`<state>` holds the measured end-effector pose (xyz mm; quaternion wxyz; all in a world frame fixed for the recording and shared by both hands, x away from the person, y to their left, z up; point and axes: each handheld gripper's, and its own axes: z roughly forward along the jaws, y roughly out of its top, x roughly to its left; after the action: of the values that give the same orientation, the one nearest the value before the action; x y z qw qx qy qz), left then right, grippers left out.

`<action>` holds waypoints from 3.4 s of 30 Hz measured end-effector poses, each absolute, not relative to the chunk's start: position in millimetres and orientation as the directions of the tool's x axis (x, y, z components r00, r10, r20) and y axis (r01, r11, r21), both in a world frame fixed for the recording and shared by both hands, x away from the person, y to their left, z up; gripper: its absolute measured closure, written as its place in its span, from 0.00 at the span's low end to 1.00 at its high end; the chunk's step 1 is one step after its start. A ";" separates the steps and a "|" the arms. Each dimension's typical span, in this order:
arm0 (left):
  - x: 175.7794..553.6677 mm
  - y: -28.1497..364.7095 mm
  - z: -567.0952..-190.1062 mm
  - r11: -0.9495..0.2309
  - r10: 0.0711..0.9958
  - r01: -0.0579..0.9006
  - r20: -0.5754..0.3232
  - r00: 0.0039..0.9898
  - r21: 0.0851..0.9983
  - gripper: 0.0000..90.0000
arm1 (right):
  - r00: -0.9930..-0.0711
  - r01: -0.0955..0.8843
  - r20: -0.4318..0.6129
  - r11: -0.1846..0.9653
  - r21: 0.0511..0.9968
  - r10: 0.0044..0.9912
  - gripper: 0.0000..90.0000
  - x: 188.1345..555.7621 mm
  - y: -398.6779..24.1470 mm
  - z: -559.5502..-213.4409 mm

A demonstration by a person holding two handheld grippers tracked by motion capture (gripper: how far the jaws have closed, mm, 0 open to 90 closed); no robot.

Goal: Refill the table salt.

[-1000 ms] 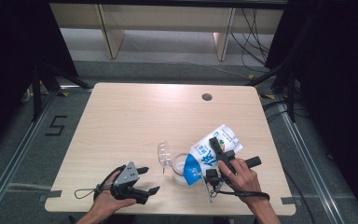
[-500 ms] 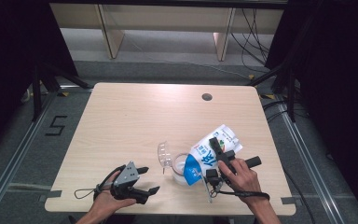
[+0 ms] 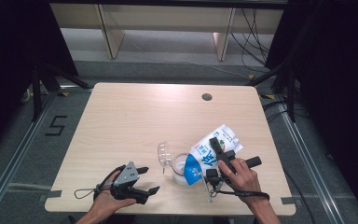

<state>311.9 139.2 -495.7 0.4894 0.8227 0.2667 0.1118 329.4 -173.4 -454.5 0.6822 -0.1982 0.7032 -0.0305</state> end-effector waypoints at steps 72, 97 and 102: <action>312.7 139.7 -495.3 -0.388 0.543 0.317 -0.064 0.837 0.866 0.23 | -0.072 -0.216 -0.976 0.958 -0.188 -0.207 0.86 329.5 -173.2 -455.6; 311.4 139.2 -495.4 -0.382 0.555 0.332 -0.073 0.828 0.863 0.23 | -0.159 -0.228 -0.981 0.971 -0.071 -0.109 0.86 333.9 -175.8 -450.5; 313.5 140.2 -495.1 -0.395 0.537 0.307 -0.053 0.842 0.866 0.23 | -0.181 -0.208 -0.981 0.978 -0.030 -0.068 0.86 333.8 -177.8 -450.2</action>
<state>313.5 140.2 -495.1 0.4873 0.8267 0.2553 0.1183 333.8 -177.8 -450.2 0.6337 -0.0901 0.7663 0.0550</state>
